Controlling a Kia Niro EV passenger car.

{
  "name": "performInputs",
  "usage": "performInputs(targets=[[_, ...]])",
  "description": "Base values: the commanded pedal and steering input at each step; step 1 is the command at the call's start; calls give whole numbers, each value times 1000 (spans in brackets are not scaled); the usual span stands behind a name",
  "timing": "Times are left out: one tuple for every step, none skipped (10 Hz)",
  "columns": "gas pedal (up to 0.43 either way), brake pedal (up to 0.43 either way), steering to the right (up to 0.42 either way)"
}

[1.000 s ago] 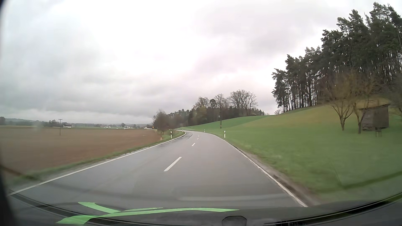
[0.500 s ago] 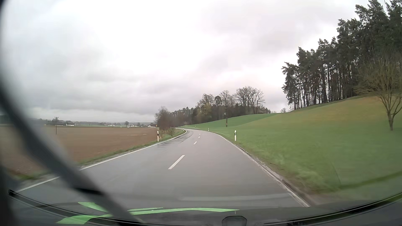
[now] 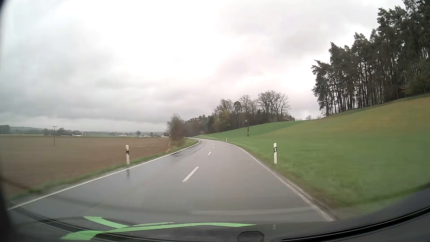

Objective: Follow the waypoints while adhering to traffic rules and regulations

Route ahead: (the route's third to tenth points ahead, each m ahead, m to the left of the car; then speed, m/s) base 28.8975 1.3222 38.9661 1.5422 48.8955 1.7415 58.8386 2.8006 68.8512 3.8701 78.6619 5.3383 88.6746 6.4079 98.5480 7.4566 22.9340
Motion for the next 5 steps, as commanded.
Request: performInputs(targets=[[150, 0, -9], [150, 0, -9], [150, 0, -9], [150, 0, -9], [150, 0, -9]])
